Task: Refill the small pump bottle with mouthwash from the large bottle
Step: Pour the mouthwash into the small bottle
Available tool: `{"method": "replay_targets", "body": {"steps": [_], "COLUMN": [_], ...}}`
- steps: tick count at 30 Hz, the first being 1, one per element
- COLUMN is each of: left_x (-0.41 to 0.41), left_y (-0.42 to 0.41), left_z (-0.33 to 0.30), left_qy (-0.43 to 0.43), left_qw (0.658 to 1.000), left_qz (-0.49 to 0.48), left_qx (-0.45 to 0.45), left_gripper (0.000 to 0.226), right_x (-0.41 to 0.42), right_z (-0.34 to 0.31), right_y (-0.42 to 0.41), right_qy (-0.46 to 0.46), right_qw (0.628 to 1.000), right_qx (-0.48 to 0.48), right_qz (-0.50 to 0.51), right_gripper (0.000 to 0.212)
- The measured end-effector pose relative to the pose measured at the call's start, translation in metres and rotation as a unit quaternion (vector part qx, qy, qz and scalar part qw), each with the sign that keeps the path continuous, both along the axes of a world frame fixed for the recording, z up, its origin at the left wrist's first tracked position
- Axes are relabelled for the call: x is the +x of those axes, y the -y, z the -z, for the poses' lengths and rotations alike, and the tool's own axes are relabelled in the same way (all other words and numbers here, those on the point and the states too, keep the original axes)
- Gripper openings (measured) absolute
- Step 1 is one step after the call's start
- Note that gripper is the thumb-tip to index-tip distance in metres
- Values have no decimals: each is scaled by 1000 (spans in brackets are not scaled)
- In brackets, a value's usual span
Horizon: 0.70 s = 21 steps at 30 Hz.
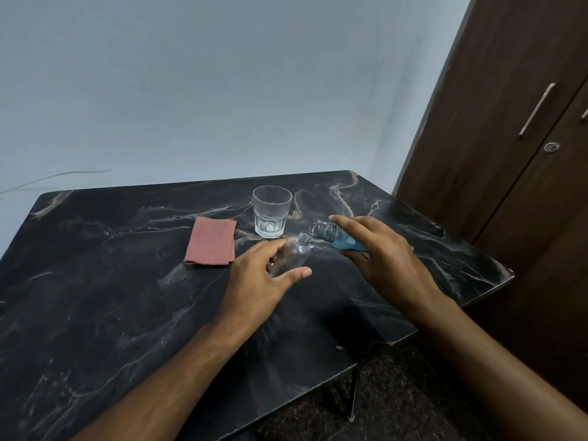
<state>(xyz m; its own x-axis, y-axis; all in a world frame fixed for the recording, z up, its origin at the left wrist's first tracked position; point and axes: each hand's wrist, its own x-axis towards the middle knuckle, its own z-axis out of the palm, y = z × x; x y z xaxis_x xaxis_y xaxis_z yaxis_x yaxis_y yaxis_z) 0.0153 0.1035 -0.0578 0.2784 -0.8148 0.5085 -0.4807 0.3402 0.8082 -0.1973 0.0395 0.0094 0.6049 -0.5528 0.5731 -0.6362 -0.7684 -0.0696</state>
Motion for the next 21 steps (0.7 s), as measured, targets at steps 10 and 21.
{"method": "replay_targets", "body": {"steps": [10,21], "left_x": [0,0], "left_y": [0,0], "left_z": [1,2], "left_qy": [0,1], "left_qw": [1000,1000], "left_qz": [2,1], "left_qx": [-3,-2], "left_gripper": [54,55], "right_x": [-1,-1], "right_z": [-1,-5], "right_y": [0,-1], "right_qy": [-19,-39], "right_qw": [1000,999], "right_qx": [-20,-33], "right_qz": [0,1], "right_gripper": [64,64]}}
